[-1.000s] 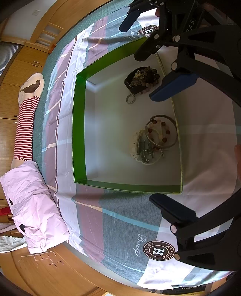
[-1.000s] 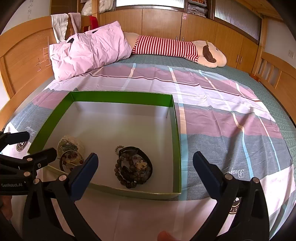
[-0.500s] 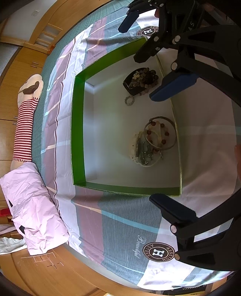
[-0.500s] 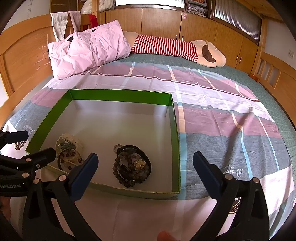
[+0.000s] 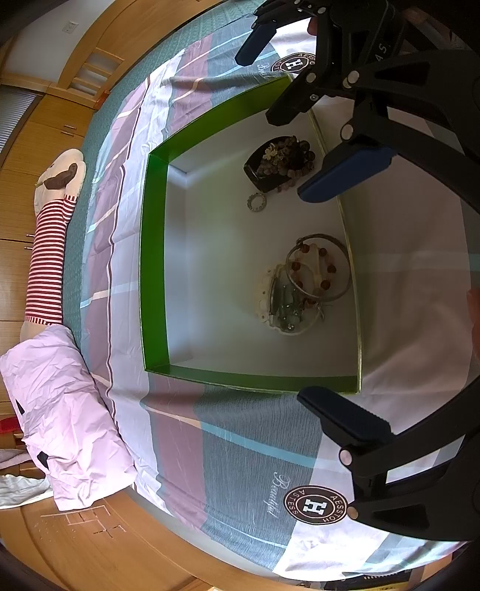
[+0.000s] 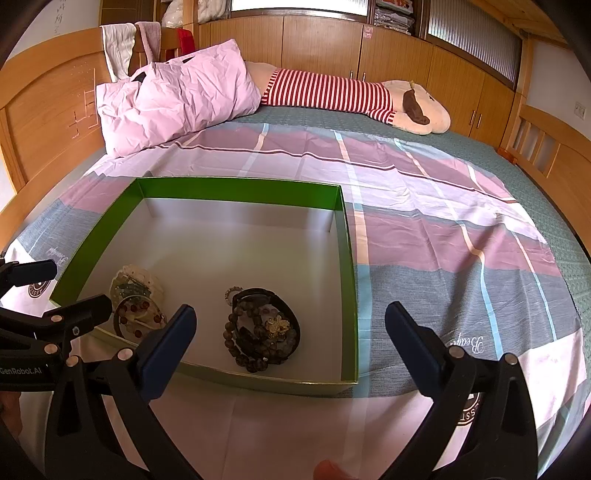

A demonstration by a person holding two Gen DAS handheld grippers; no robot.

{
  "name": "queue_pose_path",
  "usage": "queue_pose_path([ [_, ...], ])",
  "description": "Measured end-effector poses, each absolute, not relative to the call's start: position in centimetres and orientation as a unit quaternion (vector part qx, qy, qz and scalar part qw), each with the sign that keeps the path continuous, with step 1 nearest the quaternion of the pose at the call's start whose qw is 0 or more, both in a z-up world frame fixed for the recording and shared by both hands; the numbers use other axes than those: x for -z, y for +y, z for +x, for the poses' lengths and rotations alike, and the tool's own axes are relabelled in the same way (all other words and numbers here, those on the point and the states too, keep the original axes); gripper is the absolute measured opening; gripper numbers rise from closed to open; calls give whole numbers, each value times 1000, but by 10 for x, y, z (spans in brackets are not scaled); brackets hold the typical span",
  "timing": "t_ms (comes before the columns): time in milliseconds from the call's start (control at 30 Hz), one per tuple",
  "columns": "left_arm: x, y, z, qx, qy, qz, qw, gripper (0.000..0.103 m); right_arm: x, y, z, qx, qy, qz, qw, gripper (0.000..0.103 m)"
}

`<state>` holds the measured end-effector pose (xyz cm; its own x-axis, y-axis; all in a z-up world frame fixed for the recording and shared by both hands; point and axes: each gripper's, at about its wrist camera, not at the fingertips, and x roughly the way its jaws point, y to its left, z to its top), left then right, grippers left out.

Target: Organize jewelry

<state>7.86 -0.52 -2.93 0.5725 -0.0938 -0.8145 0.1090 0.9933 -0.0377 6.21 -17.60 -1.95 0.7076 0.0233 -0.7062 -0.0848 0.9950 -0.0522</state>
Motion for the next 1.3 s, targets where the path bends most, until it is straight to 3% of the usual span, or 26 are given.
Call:
queue_pose_path([
  [1300, 33, -9, 78, 57, 461, 9, 886, 101, 22, -183, 64, -29, 388, -38, 921, 102],
])
